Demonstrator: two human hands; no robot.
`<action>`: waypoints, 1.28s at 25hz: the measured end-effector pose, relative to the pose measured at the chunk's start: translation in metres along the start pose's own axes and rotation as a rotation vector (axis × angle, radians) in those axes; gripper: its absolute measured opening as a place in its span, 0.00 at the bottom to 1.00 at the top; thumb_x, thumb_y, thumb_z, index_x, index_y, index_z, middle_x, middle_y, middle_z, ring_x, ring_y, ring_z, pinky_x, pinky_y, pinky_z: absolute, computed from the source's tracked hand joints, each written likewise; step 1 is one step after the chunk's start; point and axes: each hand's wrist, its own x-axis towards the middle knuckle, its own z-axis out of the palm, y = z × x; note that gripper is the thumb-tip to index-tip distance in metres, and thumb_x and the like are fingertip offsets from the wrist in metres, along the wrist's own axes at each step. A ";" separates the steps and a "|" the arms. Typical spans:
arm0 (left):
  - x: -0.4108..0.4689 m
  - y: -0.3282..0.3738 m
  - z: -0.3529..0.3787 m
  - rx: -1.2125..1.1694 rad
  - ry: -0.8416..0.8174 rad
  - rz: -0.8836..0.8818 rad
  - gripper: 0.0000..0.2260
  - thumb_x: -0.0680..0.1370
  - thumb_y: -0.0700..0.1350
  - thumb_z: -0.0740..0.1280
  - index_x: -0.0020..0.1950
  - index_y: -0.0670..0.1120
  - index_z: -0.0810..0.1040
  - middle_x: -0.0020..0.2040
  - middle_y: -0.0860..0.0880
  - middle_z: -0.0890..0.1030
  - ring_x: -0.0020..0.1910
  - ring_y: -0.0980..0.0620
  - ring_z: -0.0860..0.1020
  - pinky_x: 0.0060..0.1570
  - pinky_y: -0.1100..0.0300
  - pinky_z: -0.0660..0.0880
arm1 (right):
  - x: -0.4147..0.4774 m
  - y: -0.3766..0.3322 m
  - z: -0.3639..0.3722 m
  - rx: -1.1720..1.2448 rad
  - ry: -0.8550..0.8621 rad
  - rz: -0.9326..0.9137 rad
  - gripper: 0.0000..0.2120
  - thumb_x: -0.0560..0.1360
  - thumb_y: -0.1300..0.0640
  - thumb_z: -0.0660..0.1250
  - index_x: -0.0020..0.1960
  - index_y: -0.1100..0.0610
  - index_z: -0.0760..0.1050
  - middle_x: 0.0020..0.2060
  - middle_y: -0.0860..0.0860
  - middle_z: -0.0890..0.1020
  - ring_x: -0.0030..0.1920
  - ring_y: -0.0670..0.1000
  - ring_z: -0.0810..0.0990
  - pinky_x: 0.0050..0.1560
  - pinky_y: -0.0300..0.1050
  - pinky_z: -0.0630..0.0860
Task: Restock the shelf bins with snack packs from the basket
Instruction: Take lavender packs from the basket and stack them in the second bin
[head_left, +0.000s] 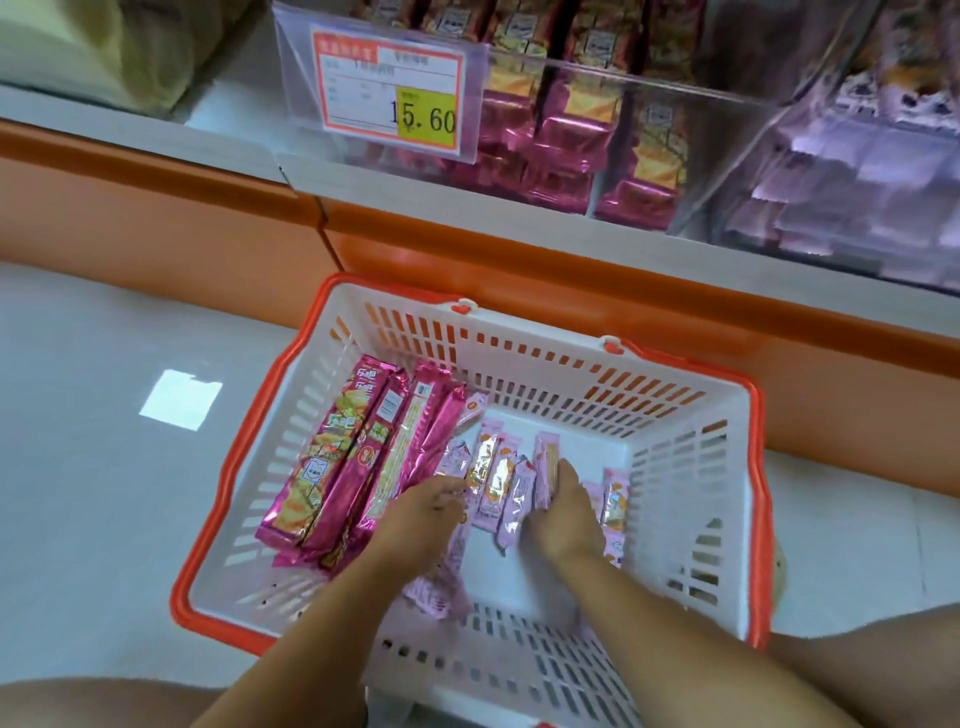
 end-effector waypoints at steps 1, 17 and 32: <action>-0.002 0.003 0.001 0.018 -0.003 0.011 0.16 0.82 0.43 0.57 0.69 0.48 0.72 0.62 0.36 0.77 0.49 0.42 0.81 0.53 0.52 0.76 | -0.005 -0.001 -0.006 0.146 0.010 0.035 0.33 0.72 0.65 0.62 0.74 0.51 0.57 0.57 0.55 0.78 0.48 0.54 0.78 0.42 0.45 0.72; -0.020 0.057 0.008 -0.703 -0.201 0.103 0.10 0.78 0.41 0.67 0.59 0.45 0.78 0.47 0.47 0.86 0.44 0.54 0.84 0.47 0.58 0.80 | -0.118 -0.028 -0.098 1.469 -0.665 0.130 0.19 0.73 0.67 0.57 0.62 0.63 0.75 0.42 0.60 0.82 0.31 0.54 0.80 0.27 0.44 0.78; -0.131 0.223 -0.039 -0.400 0.221 0.979 0.18 0.73 0.43 0.71 0.62 0.57 0.76 0.53 0.61 0.82 0.51 0.63 0.80 0.48 0.69 0.77 | -0.197 -0.099 -0.289 0.561 0.494 -0.703 0.18 0.72 0.57 0.72 0.57 0.39 0.76 0.49 0.40 0.81 0.45 0.39 0.79 0.46 0.30 0.74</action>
